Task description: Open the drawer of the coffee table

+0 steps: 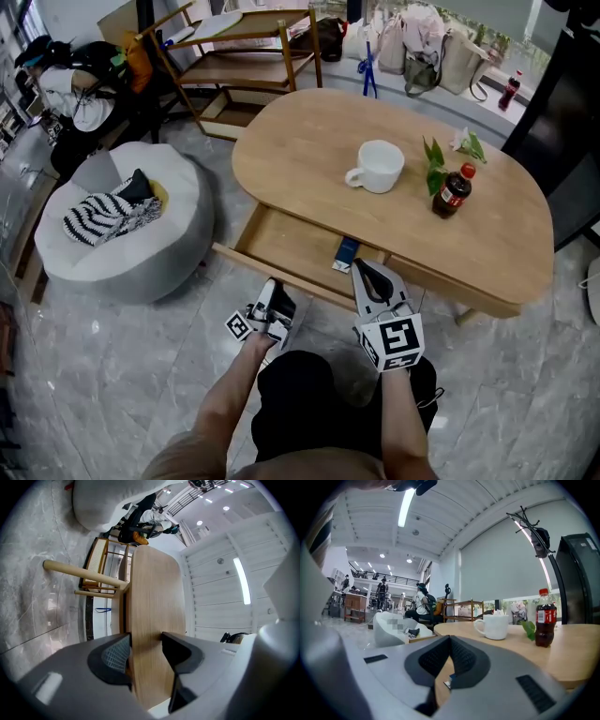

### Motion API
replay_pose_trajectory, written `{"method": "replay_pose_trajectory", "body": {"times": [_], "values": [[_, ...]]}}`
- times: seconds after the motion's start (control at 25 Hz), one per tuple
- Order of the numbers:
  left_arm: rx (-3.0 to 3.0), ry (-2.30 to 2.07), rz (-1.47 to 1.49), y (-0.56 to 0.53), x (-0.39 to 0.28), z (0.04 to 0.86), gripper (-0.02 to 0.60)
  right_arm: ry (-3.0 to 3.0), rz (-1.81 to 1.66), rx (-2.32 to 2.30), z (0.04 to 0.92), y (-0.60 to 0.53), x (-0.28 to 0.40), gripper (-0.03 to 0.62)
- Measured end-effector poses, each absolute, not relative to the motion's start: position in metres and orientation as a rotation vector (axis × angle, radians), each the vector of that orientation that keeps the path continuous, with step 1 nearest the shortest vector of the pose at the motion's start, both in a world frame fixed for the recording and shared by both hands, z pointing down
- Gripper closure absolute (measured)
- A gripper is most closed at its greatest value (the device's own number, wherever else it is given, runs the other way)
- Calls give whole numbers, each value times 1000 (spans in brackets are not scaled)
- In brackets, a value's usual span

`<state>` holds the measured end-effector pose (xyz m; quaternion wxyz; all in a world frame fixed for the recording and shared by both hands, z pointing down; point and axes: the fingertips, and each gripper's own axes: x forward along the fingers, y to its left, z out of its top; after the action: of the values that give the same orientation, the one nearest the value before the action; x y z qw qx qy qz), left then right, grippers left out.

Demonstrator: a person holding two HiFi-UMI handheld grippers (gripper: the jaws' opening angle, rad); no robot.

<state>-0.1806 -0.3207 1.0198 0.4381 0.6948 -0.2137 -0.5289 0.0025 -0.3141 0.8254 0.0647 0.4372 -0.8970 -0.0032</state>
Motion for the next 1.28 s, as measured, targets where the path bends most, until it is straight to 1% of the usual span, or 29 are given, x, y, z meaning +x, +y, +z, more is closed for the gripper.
{"method": "replay_pose_trajectory", "body": {"times": [0.44, 0.68, 0.84, 0.96, 1.0, 1.08, 1.12, 1.16, 1.28], "values": [[1746, -561, -1275, -313, -190, 1027, 382, -2724, -41, 1314, 820, -316, 0, 589], [1825, -649, -1182, -303, -192, 1024, 383, -2715, -24, 1309, 828, -318, 3, 589], [1993, -787, -978, -291, -190, 1012, 385, -2703, 6, 1309, 835, -319, 5, 589], [2183, -967, -640, -287, -182, 1004, 393, -2692, 24, 1318, 840, -322, 9, 589], [2241, -1014, -523, -285, -177, 1000, 401, -2690, 30, 1318, 841, -322, 10, 589], [2349, -1082, -327, -282, -168, 986, 459, -2690, 37, 1323, 842, -322, 12, 589], [2408, -1114, -239, -281, -165, 978, 505, -2689, 39, 1326, 841, -322, 13, 589], [2467, -1147, -154, -280, -161, 968, 571, -2689, 39, 1327, 841, -322, 14, 589], [2573, -1246, 50, -281, -153, 935, 575, -2691, 34, 1333, 837, -323, 18, 589]]}}
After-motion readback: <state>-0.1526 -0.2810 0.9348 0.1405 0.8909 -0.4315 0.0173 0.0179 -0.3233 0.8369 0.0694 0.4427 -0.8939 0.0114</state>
